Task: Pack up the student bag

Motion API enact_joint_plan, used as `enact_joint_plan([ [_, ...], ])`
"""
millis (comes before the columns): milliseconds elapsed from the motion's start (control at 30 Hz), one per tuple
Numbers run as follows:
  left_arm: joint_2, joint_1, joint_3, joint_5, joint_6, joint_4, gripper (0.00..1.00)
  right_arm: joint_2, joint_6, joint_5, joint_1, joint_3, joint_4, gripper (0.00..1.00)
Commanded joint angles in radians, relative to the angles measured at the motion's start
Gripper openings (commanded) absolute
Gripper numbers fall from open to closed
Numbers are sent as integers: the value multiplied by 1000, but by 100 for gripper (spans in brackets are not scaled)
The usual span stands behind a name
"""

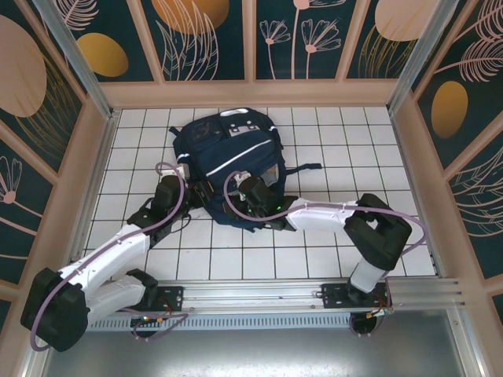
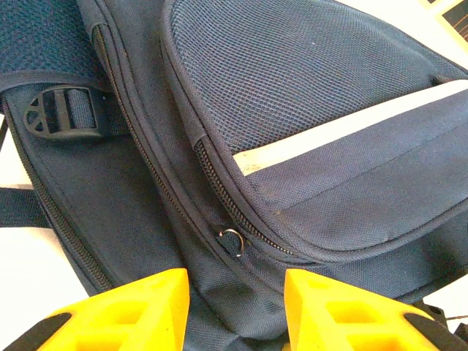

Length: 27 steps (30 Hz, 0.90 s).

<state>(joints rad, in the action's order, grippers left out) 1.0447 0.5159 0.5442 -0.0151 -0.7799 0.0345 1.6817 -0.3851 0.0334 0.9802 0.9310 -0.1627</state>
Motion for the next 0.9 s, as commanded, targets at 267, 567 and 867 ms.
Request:
enact_joint_plan([
  [267, 24, -7, -7, 30, -18, 51, 41, 55, 58, 27, 18, 91, -37, 32],
  [567, 69, -7, -39, 101, -133, 154, 44, 10, 65, 147, 47, 60, -32, 0],
  [867, 210, -7, -94, 195, -328, 360, 47, -24, 63, 150, 61, 31, -66, 0],
])
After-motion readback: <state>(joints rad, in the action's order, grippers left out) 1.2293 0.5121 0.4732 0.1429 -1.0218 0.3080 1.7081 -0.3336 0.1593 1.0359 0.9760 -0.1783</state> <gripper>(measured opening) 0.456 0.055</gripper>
